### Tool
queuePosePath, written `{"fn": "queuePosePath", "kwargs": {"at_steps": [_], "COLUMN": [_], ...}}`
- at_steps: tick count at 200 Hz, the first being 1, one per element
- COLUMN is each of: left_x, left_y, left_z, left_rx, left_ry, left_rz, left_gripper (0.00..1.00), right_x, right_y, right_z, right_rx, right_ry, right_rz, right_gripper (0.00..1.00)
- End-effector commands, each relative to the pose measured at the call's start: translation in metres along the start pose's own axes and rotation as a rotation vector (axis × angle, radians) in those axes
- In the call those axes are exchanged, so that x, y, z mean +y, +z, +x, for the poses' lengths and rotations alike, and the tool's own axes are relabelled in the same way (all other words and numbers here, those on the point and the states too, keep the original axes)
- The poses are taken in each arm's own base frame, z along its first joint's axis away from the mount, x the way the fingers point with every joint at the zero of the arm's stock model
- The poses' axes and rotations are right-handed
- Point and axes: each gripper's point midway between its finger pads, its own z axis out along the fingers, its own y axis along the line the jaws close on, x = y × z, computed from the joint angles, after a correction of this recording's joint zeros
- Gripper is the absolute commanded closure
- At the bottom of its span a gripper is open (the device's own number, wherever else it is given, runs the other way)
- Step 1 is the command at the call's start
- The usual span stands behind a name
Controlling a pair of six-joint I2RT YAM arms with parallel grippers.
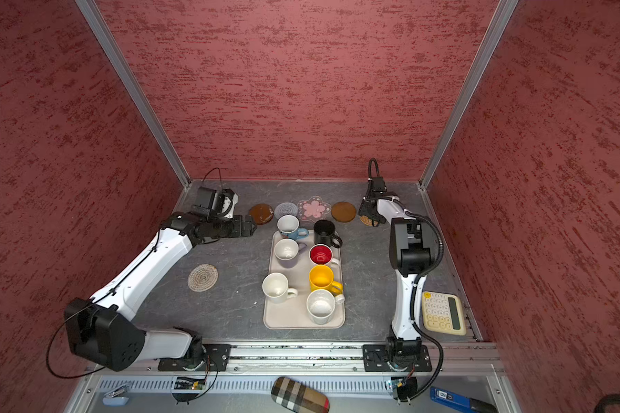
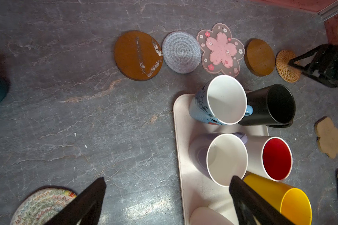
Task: Place cups on coasters
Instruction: Move the coaster to the top-right of the table.
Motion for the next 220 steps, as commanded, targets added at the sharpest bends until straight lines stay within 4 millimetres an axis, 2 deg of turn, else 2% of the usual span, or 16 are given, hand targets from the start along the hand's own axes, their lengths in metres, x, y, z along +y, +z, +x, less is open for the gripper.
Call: {"fn": "queuePosePath", "kwargs": {"at_steps": [1,46,87,137,139,145,179,220], "left_x": [-0.006,-0.031,-0.058,-0.079,-0.081,-0.084,-0.107,-0.137], "left_y": [0.003,-0.001,-0.012,-0.015,-0.016,-0.016,-0.015,-0.004], "left_z": [0.004,0.005,0.009,0.025,0.025,0.028,0.040,0.052], "left_rx": [0.016,0.010,0.004,0.024,0.024,0.029,0.041,0.033], "left_ry": [0.045,0.102,0.187,0.256,0.260,0.268,0.285,0.306], "left_rz": [-0.014,0.004,0.009,0.024,0.026,0.030,0.062,0.094], "left_gripper": [0.01,0.00,0.01,0.00,0.01,0.01,0.01,0.01], "right_x": [0.003,-0.021,-0.052,-0.098,-0.098,-0.103,-0.124,-0.149], "right_y": [-0.050,-0.103,-0.133,-0.124,-0.130,-0.133,-0.130,-0.123], "right_z": [-0.013,0.000,0.029,0.077,0.075,0.079,0.111,0.128], "right_rx": [-0.068,-0.122,-0.152,-0.098,-0.115,-0.119,-0.088,-0.055], "right_ry": [-0.001,0.015,0.115,0.240,0.246,0.261,0.337,0.394], "right_rz": [-0.026,-0.001,-0.015,0.049,0.043,0.043,0.045,0.068], "right_gripper": [0.28,0.26,0.26,0.28,0.28,0.29,0.31,0.33]}}
